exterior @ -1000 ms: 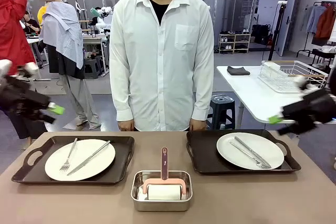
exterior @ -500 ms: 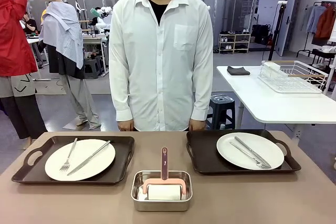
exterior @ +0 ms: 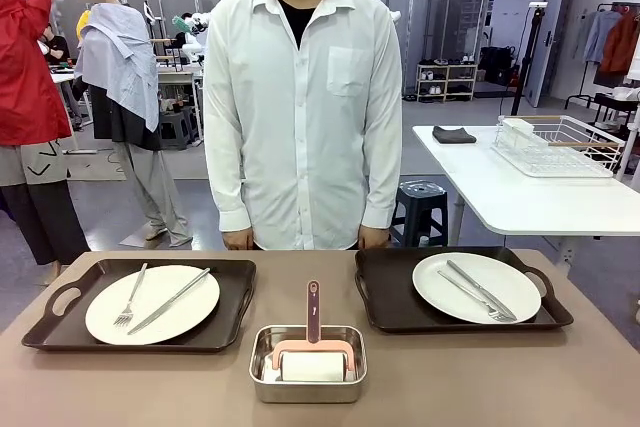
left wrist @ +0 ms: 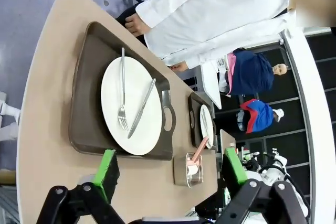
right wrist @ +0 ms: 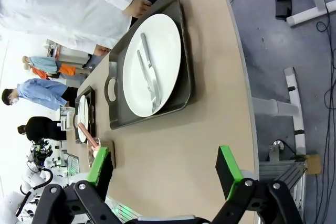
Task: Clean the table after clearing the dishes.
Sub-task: When the left (or right) Handle tray is removed, use the left hand (or right hand) to clean the left (or right) side of the table with the Lint Roller.
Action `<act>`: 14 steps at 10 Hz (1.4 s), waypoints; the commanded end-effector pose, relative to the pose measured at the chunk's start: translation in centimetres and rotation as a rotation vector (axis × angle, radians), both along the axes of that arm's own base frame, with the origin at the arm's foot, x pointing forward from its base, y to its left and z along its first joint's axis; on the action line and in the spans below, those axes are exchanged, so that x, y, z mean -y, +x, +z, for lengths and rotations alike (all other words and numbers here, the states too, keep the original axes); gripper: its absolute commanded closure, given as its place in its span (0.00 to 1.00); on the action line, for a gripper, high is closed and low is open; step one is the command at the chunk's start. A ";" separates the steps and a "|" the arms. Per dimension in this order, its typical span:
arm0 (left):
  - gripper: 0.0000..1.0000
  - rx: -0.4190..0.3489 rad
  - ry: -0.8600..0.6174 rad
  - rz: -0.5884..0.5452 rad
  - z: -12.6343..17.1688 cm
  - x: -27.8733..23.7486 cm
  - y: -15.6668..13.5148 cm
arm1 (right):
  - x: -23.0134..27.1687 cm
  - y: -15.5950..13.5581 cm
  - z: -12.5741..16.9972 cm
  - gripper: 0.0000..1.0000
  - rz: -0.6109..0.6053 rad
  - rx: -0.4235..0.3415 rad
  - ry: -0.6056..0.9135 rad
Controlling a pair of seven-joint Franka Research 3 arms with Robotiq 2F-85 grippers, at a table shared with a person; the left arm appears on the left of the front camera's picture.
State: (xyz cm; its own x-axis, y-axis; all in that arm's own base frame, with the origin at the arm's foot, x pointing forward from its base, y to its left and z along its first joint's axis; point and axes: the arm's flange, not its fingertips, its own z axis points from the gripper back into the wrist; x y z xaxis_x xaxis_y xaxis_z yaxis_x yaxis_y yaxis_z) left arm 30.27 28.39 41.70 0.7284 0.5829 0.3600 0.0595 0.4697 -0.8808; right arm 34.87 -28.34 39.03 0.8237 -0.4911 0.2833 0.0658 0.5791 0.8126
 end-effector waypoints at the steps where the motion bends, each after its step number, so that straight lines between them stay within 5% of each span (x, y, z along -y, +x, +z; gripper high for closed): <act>1: 0.00 0.036 0.027 -0.013 1.7 -0.3 -0.6 | 0.1 -0.3 0.0 0.00 0.003 -0.002 -0.001; 14: 0.00 0.036 0.027 -0.013 1.7 -0.3 -0.6 | 0.1 -0.3 0.0 0.00 0.003 -0.002 -0.001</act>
State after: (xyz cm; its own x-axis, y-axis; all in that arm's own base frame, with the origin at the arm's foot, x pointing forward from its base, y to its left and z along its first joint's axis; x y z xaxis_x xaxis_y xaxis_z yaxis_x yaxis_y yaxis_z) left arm 30.11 28.65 43.30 0.7176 0.5745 0.3936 0.0805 0.4929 -0.8663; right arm 34.81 -28.40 38.94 0.8236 -0.4925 0.2813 0.0685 0.5787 0.8127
